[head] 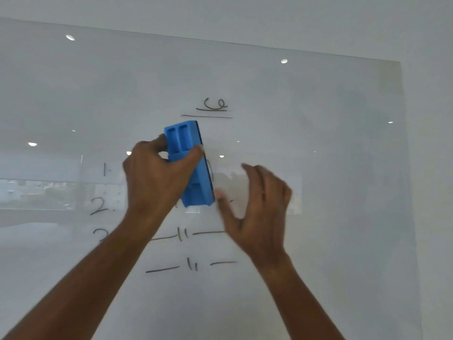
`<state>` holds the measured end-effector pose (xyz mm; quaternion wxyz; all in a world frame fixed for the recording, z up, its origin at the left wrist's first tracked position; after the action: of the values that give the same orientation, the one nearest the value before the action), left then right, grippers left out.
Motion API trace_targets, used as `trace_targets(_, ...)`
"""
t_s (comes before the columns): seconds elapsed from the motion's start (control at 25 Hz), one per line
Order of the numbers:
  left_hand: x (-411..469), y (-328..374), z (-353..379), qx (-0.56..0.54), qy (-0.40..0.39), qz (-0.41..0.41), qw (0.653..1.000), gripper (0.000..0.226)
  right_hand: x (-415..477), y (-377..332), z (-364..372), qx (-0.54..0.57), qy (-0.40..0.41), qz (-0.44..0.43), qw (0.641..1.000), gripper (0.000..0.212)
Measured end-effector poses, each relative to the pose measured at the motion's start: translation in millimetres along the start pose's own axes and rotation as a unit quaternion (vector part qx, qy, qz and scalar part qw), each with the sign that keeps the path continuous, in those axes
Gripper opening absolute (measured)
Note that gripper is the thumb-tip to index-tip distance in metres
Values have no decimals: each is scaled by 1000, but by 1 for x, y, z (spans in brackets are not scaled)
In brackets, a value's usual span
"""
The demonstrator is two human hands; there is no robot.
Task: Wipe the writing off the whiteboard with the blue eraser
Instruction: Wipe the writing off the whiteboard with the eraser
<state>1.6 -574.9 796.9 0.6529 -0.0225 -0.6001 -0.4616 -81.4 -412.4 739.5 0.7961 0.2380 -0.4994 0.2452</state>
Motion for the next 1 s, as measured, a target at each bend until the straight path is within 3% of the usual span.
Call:
trace_targets(0.28, 46, -47, -74, 55, 98, 43, 993, 49, 30, 114, -7, -124, -22, 29, 992, 49)
trace_targets(0.48, 64, -105, -106, 121, 145, 17, 982, 12, 21, 135, 0, -140, -54, 29, 988, 56)
trace_targets(0.64, 74, -143, -111, 200, 188, 16, 961, 47, 19, 136, 2, -133, -44, 23, 990, 57)
trace_targets(0.88, 51, -138, -56, 228, 223, 10, 948, 63, 15, 134, 3, -145, -37, 20, 989, 60)
trace_targets(1.0, 19, -111, -11, 246, 183, 135, 942, 65, 15, 133, 4, -139, -32, 19, 990, 60)
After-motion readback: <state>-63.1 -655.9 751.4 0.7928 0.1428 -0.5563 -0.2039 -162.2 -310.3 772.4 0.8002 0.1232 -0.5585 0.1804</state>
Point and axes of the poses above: each hand's wrist, its own x-axis towards the middle knuckle, its own z-axis out of the palm, y = z × x, the point moved 2 cm from there along x, towards the middle knuckle, and after that the axes turned 9 degrees about y, right-handed, at the moved point
